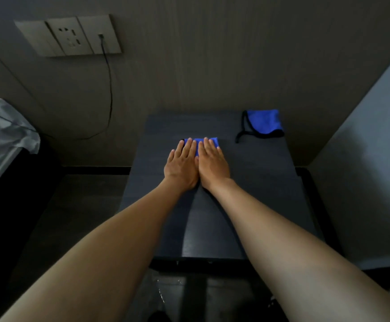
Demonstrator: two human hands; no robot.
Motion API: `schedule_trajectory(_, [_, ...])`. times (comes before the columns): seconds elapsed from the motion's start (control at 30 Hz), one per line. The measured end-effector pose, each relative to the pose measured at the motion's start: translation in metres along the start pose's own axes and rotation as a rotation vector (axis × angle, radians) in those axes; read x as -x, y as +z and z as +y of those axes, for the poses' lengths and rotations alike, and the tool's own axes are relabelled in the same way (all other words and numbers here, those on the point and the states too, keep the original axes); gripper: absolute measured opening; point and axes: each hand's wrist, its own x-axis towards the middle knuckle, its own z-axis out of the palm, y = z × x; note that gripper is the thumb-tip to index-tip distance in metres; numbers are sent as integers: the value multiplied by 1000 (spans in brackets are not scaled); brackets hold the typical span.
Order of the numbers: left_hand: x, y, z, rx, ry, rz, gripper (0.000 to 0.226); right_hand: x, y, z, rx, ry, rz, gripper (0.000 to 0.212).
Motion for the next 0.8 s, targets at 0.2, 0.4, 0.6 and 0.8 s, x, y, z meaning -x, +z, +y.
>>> schedule_trajectory(0.2, [0, 6, 62, 14, 58, -1, 61, 24, -12, 57, 7, 57, 2, 55])
schedule_trajectory(0.4, [1, 10, 123, 16, 108, -22, 59, 49, -23, 112, 9, 111, 35, 56])
schedule_trajectory(0.6, [-7, 15, 169, -22, 164, -27, 58, 62, -32, 155, 15, 170, 65, 57])
schedule_trajectory(0.8, [-21, 15, 194, -50, 187, -43, 59, 61, -41, 179, 10, 203, 56, 60])
